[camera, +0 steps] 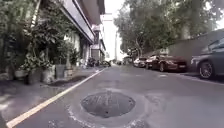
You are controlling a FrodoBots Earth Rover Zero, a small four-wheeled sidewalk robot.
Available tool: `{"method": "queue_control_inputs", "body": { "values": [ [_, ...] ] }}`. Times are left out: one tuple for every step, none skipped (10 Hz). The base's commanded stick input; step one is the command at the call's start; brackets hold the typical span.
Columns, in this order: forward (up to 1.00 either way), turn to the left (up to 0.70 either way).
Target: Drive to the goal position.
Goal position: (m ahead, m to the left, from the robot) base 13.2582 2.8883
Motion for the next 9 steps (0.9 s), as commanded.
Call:
{"method": "queue_control_inputs", "body": {
  "values": [
    [0.7,0.0],
    [0.7,0.0],
    [0.7,0.01],
    [0.7,0.01],
    [0.7,0.01],
    [0.7,0.01],
    [0.7,0.01],
    [0.7,0.02],
    [0.7,0.02]
  ]
}}
